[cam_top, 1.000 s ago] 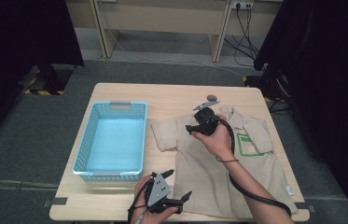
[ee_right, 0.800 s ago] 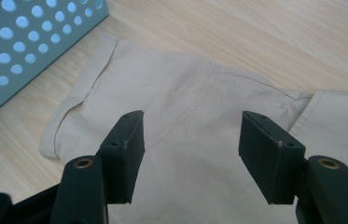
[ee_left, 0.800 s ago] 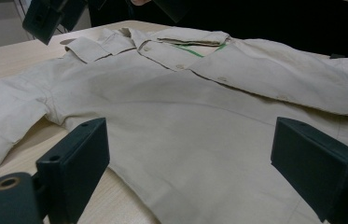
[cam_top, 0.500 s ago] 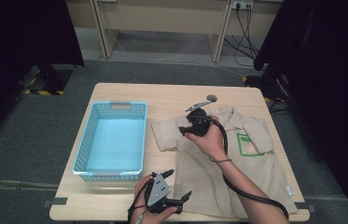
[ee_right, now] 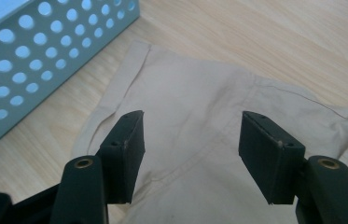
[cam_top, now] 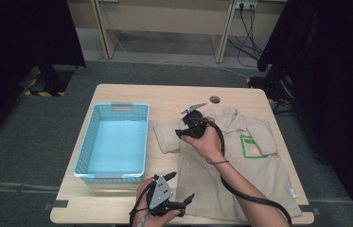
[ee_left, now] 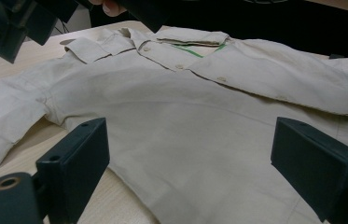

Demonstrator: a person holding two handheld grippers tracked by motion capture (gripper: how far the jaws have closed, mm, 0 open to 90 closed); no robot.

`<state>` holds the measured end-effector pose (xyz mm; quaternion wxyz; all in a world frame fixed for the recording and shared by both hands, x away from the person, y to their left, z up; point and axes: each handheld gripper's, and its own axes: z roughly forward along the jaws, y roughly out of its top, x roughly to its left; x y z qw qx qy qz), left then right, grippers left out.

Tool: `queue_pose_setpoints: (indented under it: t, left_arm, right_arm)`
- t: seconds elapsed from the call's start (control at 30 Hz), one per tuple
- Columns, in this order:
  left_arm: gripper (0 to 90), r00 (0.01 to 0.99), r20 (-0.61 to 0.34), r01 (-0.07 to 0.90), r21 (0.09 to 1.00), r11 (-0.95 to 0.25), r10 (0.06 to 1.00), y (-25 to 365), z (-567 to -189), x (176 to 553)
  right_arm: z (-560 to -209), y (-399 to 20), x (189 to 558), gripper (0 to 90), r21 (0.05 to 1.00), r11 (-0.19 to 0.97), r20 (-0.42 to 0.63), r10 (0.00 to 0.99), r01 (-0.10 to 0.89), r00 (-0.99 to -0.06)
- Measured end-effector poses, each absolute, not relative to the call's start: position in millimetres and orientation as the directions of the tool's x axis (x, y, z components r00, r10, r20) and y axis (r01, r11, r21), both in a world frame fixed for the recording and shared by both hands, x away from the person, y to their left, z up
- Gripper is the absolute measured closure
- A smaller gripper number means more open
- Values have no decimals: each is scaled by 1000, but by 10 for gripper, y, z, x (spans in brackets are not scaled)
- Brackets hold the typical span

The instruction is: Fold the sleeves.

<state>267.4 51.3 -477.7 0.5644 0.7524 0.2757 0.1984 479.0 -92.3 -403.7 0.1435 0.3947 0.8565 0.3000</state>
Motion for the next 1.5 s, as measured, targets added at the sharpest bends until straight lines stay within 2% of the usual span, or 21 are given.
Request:
queue_pose_setpoints:
  t: [1.5]
  left_arm:
    - [109,771,-11,187,960,-210,636,511,-4777,2668]
  right_arm:
    - [-4388,-314,4770,443,550,591,22,696,589,-718]
